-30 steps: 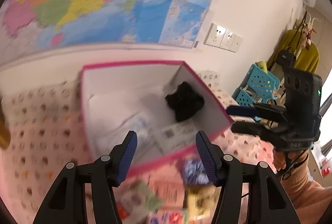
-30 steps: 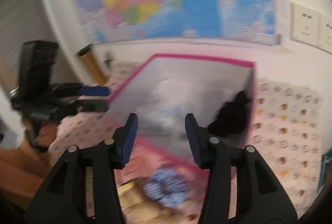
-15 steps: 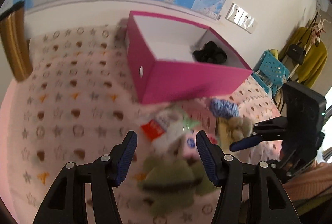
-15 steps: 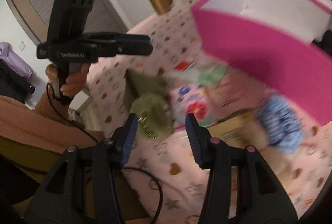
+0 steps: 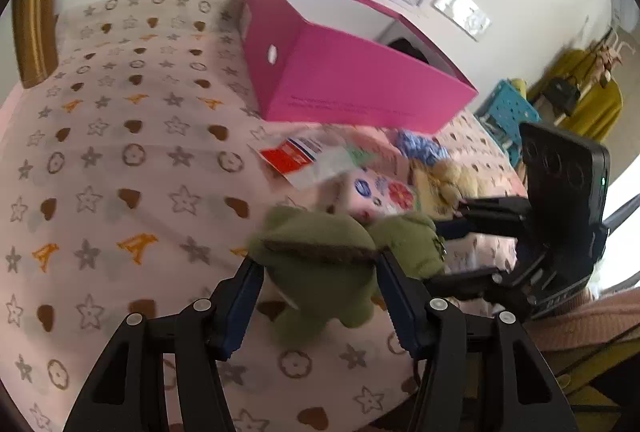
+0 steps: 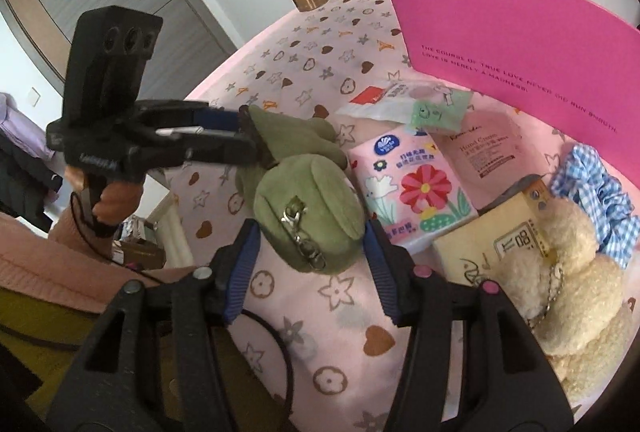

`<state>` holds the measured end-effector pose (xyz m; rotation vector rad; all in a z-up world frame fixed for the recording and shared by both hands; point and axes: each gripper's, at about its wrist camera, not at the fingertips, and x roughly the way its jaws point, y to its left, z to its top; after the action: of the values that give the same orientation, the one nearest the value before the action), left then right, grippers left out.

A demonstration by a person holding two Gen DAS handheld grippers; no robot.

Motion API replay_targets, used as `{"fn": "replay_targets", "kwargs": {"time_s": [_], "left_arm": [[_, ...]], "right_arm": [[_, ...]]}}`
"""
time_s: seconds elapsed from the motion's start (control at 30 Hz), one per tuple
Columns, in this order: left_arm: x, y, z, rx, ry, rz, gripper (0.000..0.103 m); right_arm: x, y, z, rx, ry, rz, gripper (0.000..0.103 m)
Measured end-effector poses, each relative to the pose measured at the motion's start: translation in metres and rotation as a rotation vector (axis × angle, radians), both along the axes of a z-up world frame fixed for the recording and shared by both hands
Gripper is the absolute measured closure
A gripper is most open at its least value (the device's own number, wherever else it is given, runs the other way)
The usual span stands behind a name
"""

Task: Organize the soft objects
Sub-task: 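Grasp the green plush turtle with the right gripper, then lower the green turtle into the pink box and release it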

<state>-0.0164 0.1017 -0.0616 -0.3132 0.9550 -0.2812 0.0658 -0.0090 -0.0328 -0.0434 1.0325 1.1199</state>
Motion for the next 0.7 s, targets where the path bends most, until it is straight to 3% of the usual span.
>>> {"fn": "replay_targets", "kwargs": {"time_s": [0.2, 0.47, 0.7], "left_arm": [[-0.007, -0.005, 0.002, -0.003, -0.019, -0.011, 0.044], [-0.019, -0.01, 0.039, -0.005, -0.135, -0.012, 0.044], [0.003, -0.018, 0.074, -0.01, -0.24, -0.011, 0.044]], "right_arm": [[-0.003, -0.003, 0.004, 0.006, -0.025, -0.015, 0.051], [-0.01, -0.014, 0.032, 0.056, -0.073, 0.0, 0.051], [0.007, -0.033, 0.071, 0.111, -0.163, -0.061, 0.051]]}}
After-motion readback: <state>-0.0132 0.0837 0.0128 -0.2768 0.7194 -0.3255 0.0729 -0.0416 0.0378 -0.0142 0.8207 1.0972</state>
